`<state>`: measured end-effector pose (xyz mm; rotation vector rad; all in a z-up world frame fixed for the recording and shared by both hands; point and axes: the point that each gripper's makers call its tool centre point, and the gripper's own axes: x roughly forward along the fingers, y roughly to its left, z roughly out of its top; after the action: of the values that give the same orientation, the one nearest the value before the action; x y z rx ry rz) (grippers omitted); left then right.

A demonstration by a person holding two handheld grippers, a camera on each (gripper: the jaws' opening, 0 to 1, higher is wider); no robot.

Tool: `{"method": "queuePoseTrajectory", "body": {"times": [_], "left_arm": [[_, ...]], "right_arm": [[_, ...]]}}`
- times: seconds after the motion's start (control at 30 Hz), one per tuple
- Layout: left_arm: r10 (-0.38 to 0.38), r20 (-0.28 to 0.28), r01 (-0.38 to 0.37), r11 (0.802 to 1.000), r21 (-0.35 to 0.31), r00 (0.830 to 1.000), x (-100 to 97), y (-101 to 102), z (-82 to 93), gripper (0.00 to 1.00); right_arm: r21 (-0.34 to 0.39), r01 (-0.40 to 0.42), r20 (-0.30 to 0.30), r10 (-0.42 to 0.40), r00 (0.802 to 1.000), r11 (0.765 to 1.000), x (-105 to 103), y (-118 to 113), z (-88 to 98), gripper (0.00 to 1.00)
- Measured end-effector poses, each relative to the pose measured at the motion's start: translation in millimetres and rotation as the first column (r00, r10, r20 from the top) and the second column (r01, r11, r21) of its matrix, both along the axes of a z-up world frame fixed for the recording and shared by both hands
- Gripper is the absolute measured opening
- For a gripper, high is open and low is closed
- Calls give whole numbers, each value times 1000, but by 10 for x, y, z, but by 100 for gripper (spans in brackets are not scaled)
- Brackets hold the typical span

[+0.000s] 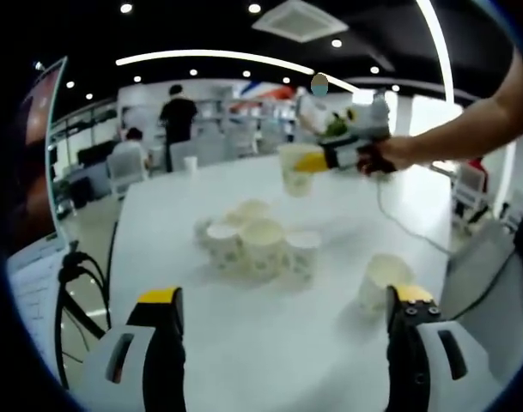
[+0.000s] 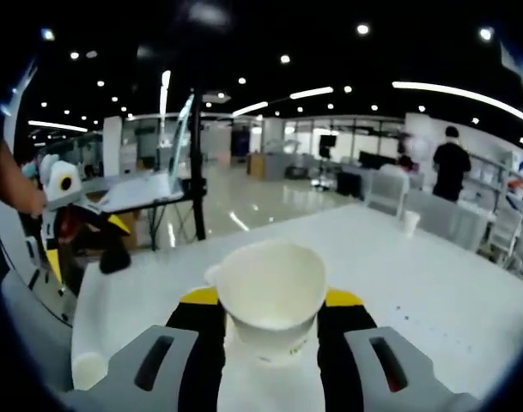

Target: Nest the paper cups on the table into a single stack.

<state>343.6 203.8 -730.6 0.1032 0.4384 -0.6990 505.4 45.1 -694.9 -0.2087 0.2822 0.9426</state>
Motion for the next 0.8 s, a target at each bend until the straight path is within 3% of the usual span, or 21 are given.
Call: {"method": "queuePoseTrajectory", "body": {"times": [0.8], "left_arm": [[5, 7, -5, 1000, -16, 1000, -38, -14, 62, 97]], "right_arm": [[13, -11, 0, 11, 1000, 1000, -276, 27, 138, 39]]}}
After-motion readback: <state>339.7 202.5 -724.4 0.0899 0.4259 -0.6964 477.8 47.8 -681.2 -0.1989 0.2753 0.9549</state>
